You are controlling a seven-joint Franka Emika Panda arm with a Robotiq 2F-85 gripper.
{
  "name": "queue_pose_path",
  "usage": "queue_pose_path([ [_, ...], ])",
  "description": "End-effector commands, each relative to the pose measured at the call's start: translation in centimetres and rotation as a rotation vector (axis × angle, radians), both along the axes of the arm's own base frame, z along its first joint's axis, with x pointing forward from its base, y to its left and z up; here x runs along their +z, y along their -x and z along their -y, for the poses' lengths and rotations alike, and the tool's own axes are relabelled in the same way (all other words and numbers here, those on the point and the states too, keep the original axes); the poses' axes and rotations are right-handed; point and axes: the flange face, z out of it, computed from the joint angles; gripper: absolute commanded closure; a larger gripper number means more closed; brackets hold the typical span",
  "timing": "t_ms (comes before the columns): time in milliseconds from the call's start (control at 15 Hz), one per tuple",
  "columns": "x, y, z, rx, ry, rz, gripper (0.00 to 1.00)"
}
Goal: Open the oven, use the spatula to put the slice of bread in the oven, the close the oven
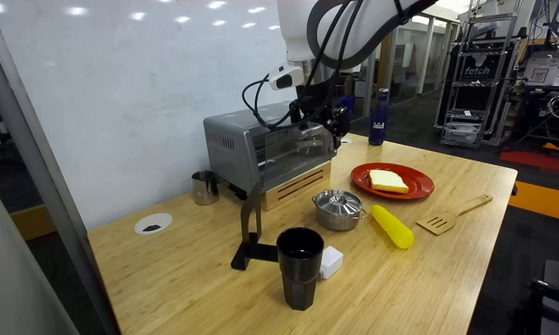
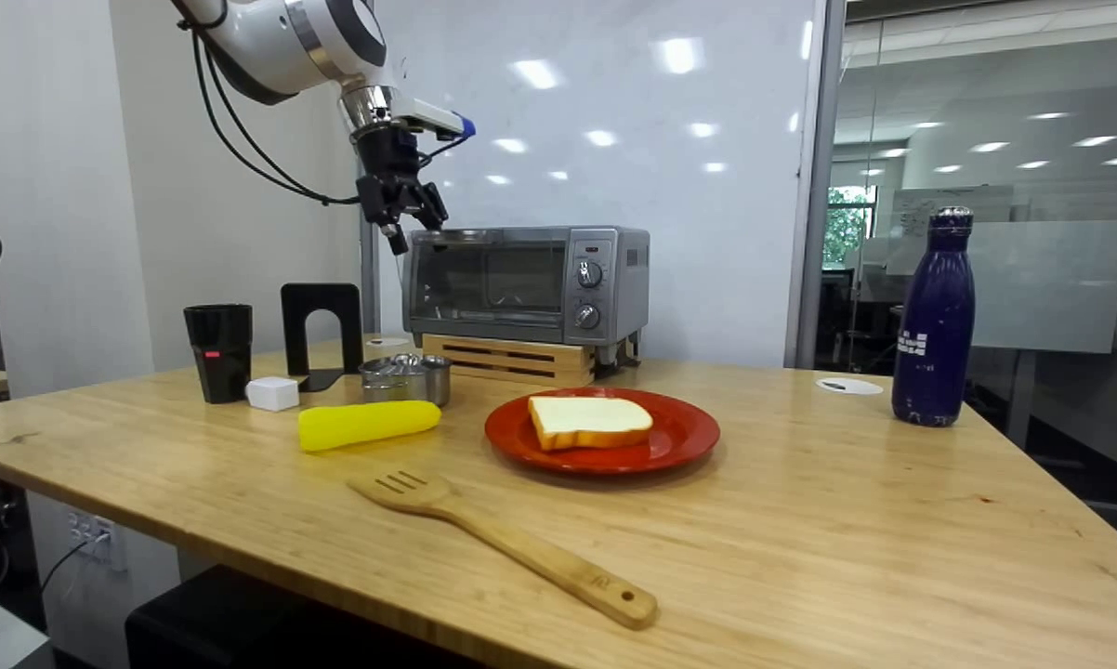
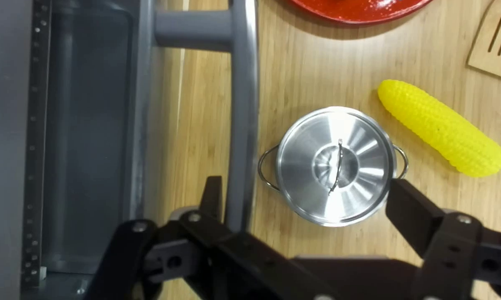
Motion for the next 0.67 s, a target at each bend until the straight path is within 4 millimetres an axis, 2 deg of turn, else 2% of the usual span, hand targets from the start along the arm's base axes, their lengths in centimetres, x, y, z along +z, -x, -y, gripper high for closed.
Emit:
queue_pose_path([
  [0,-0.9,2.3,-0.2,-0.022,-0.037,0.005,0.0],
  [600,-2.8,5.7,0.2,-0.054,-0.053,0.012,0.0],
])
